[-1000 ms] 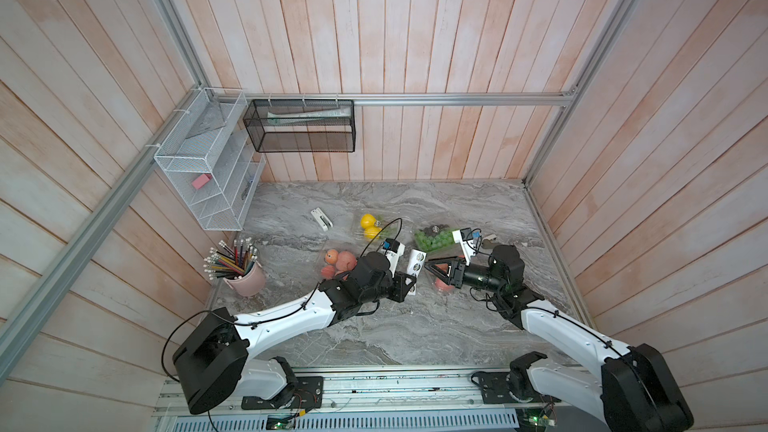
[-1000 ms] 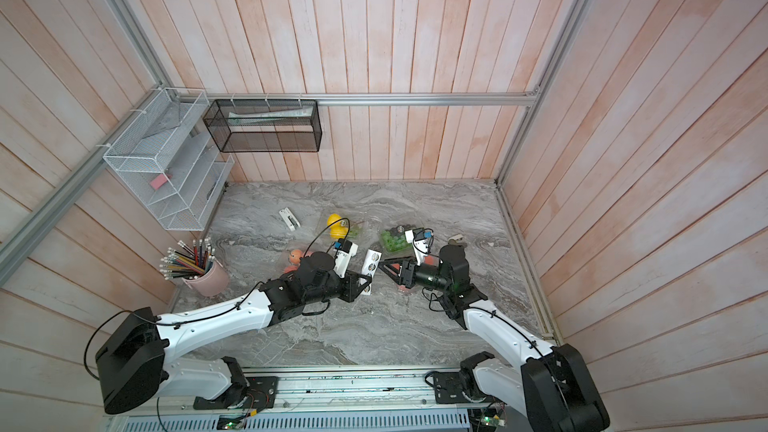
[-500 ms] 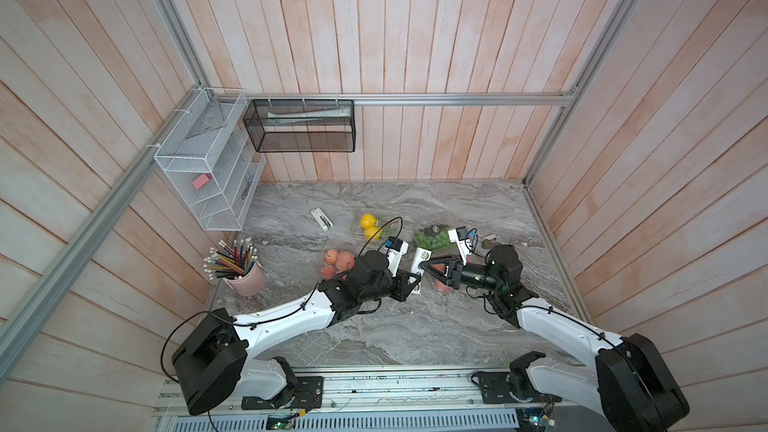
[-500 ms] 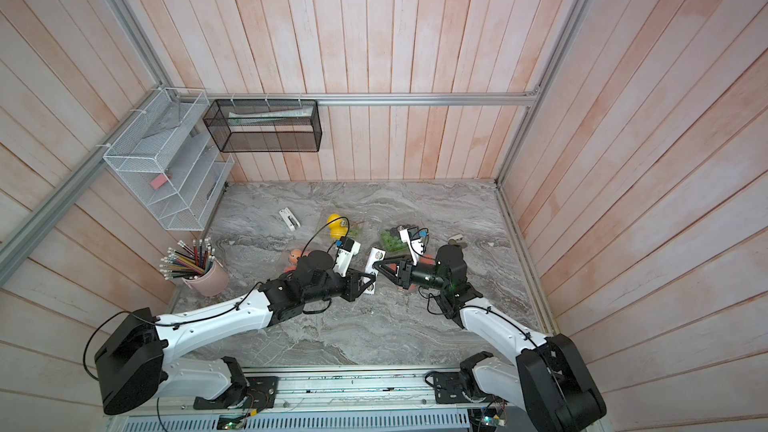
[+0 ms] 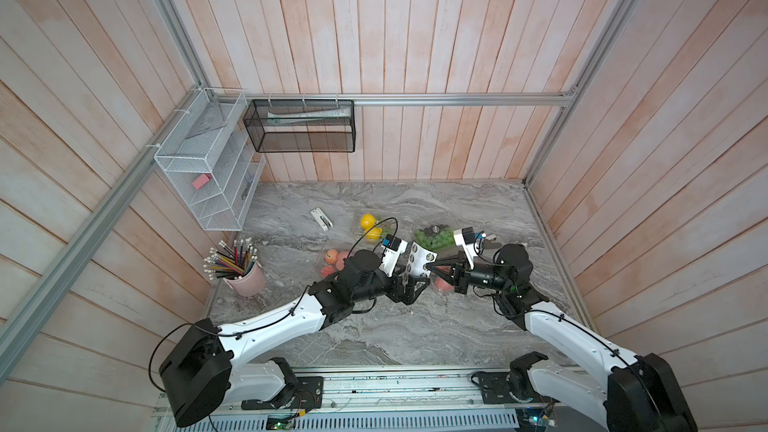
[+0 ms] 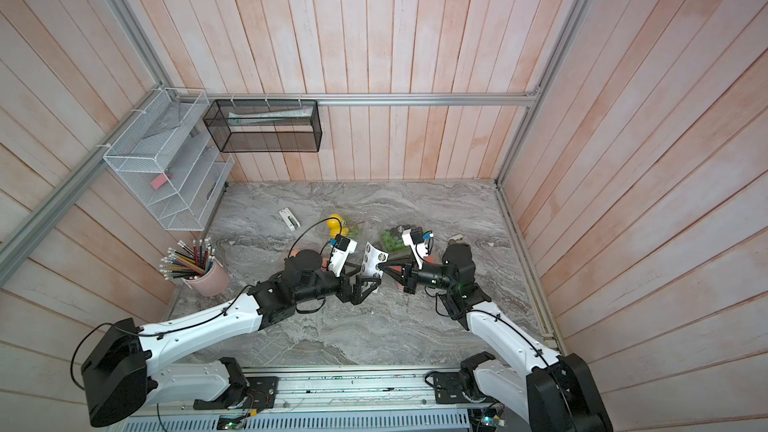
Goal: Label fruit boxes
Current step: Pick up the label sticker from the center of the board.
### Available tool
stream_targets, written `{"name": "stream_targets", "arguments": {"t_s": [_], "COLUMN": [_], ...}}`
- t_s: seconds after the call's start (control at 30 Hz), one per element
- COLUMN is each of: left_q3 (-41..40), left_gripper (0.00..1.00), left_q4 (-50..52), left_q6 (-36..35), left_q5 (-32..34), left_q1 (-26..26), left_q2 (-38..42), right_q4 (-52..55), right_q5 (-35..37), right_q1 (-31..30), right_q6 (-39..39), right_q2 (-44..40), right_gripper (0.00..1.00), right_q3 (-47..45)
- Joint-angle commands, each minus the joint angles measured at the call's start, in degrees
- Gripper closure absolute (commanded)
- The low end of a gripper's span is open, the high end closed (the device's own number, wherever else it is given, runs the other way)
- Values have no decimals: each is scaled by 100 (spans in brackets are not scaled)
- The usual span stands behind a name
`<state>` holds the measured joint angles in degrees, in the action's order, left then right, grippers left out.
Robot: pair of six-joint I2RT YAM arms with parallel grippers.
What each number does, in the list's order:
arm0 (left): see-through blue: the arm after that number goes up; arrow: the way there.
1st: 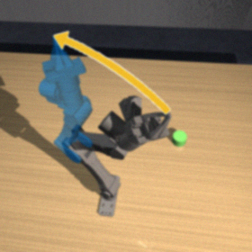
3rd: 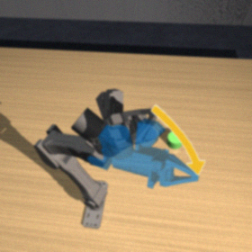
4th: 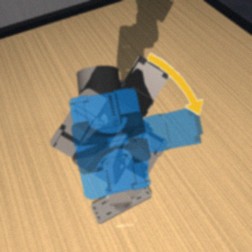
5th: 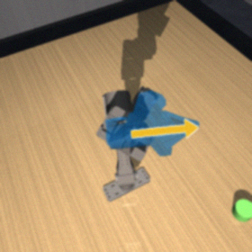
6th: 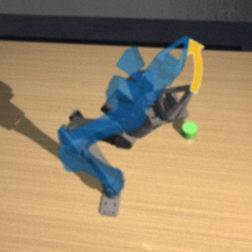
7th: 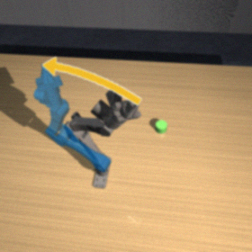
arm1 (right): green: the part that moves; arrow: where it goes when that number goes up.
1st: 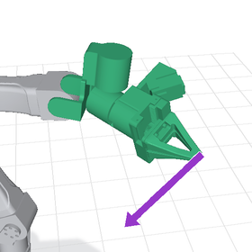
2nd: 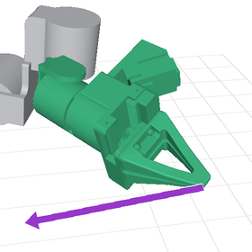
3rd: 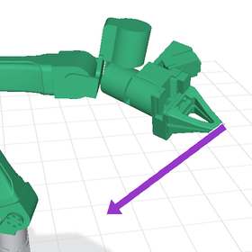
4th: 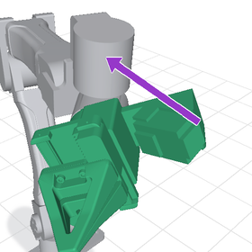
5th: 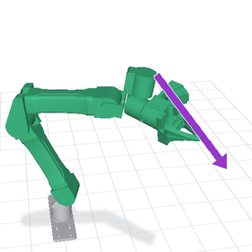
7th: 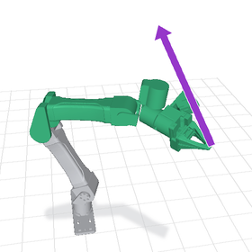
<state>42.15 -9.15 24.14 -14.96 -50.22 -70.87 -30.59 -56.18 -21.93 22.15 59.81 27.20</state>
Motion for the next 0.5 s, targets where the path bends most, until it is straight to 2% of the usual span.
{"name": "stream_targets", "arguments": {"t_s": [0.0, 0.17, 0.23, 0.33, 0.47], "left_q3": [-322, -778, -797, -688, -711], "left_gripper": [0, 0, 1, 1, 15], "left_q4": [-553, -1106, -1034, -817, -969], "left_q6": [-910, -2183, -2605, -2982, -3107], "left_q5": [-183, -812, -1027, -1007, -1025], "left_q1": [29, 55, 64, 79, 253], "left_q2": [398, 886, 942, 902, 874], "right_q4": [1403, 2287, 2407, 2837, 3871], "right_q5": [-316, -615, -686, -1072, -1385], "right_q1": [70, 143, 191, 270, 348], "right_q6": [-1710, -3041, -3263, -3832, -4730], "right_q2": [-284, -614, -700, -695, -579], "right_gripper": [100, 100, 100, 100, 100], "right_q3": [445, 726, 790, 1010, 1443]}}
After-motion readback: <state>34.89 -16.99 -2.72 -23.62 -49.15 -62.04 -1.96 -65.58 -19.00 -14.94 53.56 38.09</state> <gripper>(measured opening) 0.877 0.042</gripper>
